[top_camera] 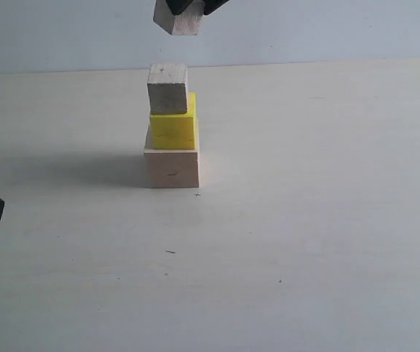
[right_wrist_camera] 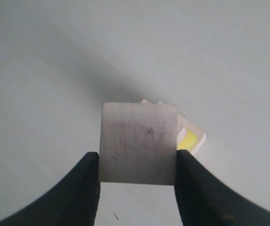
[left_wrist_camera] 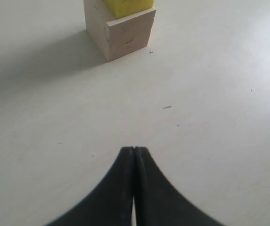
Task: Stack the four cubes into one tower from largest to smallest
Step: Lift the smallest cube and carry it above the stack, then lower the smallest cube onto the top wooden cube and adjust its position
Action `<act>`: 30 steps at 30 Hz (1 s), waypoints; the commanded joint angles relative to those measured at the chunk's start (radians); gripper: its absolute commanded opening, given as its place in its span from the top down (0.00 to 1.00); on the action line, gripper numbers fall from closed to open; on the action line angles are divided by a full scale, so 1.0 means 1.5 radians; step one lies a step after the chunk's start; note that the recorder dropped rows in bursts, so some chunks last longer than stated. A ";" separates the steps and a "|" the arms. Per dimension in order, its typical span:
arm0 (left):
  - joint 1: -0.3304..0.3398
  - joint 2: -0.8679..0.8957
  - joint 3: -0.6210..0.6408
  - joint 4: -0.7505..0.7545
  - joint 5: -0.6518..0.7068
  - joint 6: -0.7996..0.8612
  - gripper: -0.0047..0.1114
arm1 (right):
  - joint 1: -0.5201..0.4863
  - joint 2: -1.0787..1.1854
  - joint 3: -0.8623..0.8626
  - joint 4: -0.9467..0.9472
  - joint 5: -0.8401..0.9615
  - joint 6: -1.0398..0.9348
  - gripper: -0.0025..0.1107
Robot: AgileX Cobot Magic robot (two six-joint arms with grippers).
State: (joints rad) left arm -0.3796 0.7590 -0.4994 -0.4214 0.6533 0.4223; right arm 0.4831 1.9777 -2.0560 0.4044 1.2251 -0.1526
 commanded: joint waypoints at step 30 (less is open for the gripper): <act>0.002 -0.005 -0.002 -0.039 -0.018 -0.007 0.96 | 0.155 0.024 -0.004 -0.309 -0.003 0.451 0.98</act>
State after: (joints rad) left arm -0.3796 0.7590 -0.4994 -0.4658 0.6336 0.4146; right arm 0.6862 2.0170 -2.0577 -0.0061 1.2289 0.4808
